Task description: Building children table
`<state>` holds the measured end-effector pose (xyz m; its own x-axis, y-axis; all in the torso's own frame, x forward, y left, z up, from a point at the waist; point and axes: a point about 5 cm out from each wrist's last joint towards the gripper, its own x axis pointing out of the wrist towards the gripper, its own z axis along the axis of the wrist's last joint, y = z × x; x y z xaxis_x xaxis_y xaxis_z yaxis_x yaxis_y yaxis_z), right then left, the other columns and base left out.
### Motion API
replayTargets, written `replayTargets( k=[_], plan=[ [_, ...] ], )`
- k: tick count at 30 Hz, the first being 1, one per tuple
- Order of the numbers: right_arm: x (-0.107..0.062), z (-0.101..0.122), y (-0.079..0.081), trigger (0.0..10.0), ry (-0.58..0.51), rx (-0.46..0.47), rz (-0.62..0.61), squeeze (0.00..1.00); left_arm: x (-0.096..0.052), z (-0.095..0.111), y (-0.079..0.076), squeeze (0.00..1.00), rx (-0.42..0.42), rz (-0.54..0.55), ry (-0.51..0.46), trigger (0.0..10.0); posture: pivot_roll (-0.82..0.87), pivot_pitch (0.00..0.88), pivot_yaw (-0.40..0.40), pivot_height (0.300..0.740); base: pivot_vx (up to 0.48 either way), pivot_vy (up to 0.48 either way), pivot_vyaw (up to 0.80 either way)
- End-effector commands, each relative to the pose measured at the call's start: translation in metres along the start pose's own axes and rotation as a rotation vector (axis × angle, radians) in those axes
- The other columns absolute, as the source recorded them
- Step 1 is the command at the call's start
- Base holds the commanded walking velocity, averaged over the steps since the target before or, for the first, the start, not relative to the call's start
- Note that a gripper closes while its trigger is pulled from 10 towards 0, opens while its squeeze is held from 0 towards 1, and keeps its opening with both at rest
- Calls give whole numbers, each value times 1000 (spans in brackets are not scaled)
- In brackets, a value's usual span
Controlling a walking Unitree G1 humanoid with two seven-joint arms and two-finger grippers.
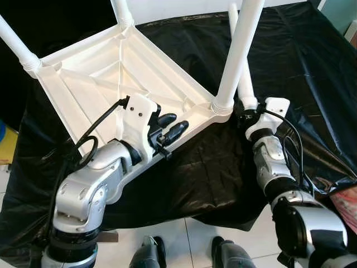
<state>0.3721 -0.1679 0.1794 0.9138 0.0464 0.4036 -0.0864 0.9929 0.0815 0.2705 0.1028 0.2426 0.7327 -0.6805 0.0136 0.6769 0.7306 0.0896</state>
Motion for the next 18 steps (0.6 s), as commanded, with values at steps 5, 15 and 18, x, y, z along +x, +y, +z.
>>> replayTargets(
  k=[5, 15, 18],
  plan=[
    [-21, 17, 9, 10000, -119, -20, -19, 0, 14, 4, 8, 0, -23, 17, -52, 10000, -14, 177, 41, 740, 0, 0, 0],
    [0, 106, 16, 10000, -448, -78, 0, 0, 49, 3, 30, 0, -79, 80, -25, 10000, -111, 97, 57, 740, 0, 0, 0],
    [3, 127, 18, 10000, -517, -79, 0, 0, 57, -1, 38, 0, -94, 136, 0, 10000, -123, 85, 59, 740, 0, 0, 0]
  ],
)
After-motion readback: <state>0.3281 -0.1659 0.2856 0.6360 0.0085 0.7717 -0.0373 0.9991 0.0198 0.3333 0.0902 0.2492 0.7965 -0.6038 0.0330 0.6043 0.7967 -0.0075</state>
